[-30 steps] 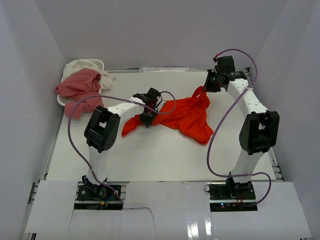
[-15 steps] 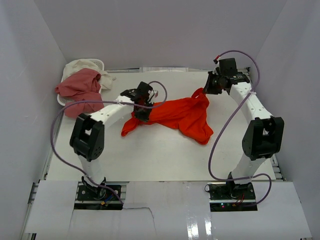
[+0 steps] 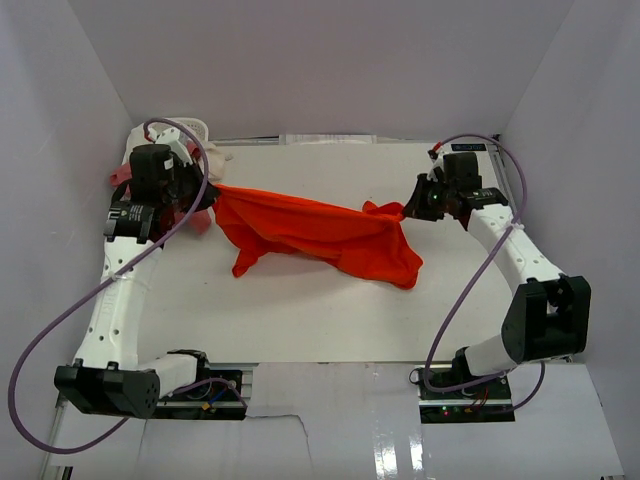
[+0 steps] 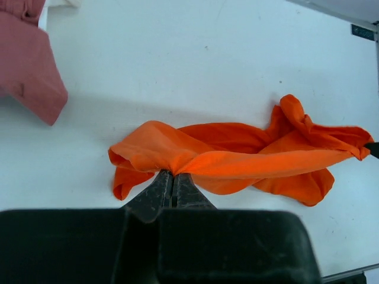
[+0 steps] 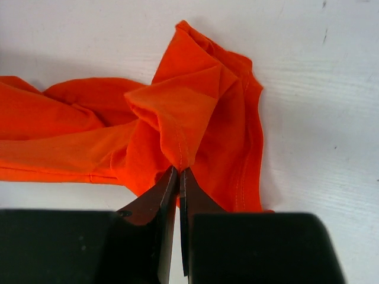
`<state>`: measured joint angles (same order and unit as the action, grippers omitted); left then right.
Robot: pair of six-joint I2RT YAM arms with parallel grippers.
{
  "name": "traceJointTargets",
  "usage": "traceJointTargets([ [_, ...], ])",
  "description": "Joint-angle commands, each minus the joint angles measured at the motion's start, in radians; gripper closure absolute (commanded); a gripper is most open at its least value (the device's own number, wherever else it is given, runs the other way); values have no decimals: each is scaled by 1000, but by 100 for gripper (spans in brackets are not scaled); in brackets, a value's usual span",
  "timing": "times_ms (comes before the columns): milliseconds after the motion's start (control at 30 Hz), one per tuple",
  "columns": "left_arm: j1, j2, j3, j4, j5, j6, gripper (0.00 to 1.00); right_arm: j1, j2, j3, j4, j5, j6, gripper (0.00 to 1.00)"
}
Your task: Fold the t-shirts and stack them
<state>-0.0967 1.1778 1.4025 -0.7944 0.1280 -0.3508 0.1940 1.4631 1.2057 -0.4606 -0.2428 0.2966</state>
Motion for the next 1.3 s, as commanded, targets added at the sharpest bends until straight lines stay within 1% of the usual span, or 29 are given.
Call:
traceJointTargets([
  [0,37,14,-46,-20,24,-30,100,-4,-99,-70,139,-56,68,92],
  [67,40,14,-62,-11,38,-36,100,7,-138,-165,207,-116,160,92],
  [100,41,13,-65,-2,42,-39,100,22,-173,-191,242,-178,185,92],
  [133,41,11,-72,4,42,-40,100,78,-190,-228,294,-187,226,92],
  [200,43,8,-73,15,29,-42,100,172,-222,-232,312,-167,239,92],
  [233,43,9,-71,15,24,-37,100,274,-224,-226,335,-171,239,92],
  [267,43,14,-66,17,21,-34,100,316,-209,-201,344,-187,240,91],
  [300,43,17,-65,15,16,-31,100,387,-196,-184,350,-234,243,87],
  [333,45,19,-63,17,15,-31,100,416,-179,-166,350,-257,243,80],
  [367,45,19,-65,15,12,-31,100,436,-152,-138,356,-285,243,64],
  [400,45,16,-68,18,10,-30,100,465,-141,-124,356,-335,240,52],
  [433,45,13,-71,18,7,-31,100,472,-139,-118,356,-339,236,38],
  [467,46,8,-76,23,5,-30,100,475,-161,-123,352,-325,231,12],
  [500,46,3,-85,23,-2,-28,100,475,-181,-126,349,-264,214,3],
  [567,48,-3,-91,23,-13,-19,100,475,-240,-118,314,-169,172,5],
  [600,48,-6,-95,23,-19,-16,100,475,-251,-95,256,-71,123,4],
  [633,51,-9,-97,23,-33,-13,100,475,-257,-77,222,-25,95,4],
  [700,58,-9,-97,23,-37,-5,100,475,-245,-20,136,58,29,2],
  [733,60,-10,-96,23,-39,-4,100,475,-232,-5,114,82,-44,1],
  [833,68,-13,-97,21,-39,-7,100,475,-150,44,53,164,-146,0],
  [867,69,-24,-103,26,-39,-8,100,475,-92,66,34,180,-157,0],
  [900,69,-27,-118,27,-37,-11,100,475,-60,110,-2,189,-162,5],
  [933,69,-33,-131,27,-36,-13,100,476,7,130,-16,192,-165,7],
  [967,69,-44,-144,32,-28,-13,100,478,38,149,-24,194,-168,14],
  [1033,71,-55,-187,37,-24,-13,100,489,126,196,-29,200,-189,19],
  [1100,71,-64,-209,46,-15,-11,100,496,189,241,-42,211,-209,19],
  [1133,71,-66,-215,44,-10,-10,100,498,251,267,-65,214,-218,23],
  [1167,71,-66,-223,47,-4,-8,100,502,284,319,-79,203,-241,25],
  [1267,71,-66,-226,47,-2,-5,100,521,387,418,-141,198,-257,23],
])
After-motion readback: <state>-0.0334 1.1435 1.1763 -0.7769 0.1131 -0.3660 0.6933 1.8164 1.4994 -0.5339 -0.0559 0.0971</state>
